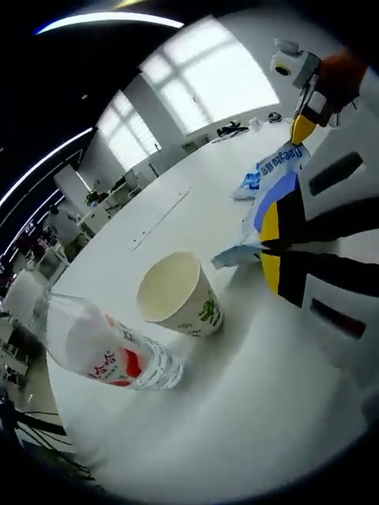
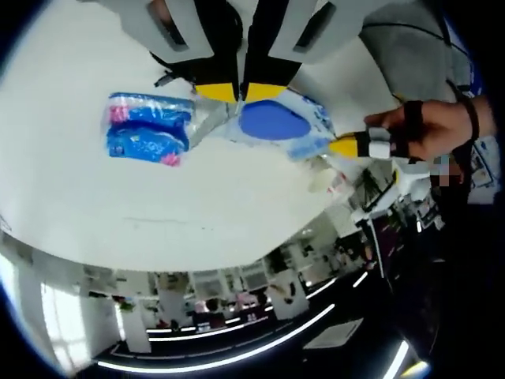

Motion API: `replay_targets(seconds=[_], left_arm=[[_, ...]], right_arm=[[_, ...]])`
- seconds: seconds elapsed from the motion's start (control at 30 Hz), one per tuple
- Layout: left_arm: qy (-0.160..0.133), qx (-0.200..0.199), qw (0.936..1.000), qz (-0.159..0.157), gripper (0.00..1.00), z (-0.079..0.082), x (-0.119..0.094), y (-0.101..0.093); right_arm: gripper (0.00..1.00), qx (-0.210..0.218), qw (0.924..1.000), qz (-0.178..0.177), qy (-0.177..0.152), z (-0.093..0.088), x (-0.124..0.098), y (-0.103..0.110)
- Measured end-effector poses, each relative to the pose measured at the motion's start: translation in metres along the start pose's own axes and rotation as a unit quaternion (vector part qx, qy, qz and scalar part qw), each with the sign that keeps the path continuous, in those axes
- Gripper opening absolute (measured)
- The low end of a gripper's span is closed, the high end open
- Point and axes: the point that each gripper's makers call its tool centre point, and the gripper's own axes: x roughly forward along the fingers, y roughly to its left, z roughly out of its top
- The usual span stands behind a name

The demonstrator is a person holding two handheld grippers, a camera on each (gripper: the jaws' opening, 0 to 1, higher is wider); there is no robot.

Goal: Arrange the tabletop items into an orderly group along one side of the table until the central work area is clear of visible clutter.

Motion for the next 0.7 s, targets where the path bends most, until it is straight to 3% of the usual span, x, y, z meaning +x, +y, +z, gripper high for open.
replay_targets(seconds=[0.23,0.7], left_arm=[[0.002,-0.005,0.9999,0.009,0.00,-0.002,0.008,0.008],[0.023,-0.019,0.9990,0.032,0.00,-0.014,0.028,0.029]], right_arm=[[0.00,-0.031,0.9995,0.007,0.002,0.012,0.019,-0.005],[0.00,-0.016,0.9993,0.007,0.034,-0.008,0.059,-0.022]])
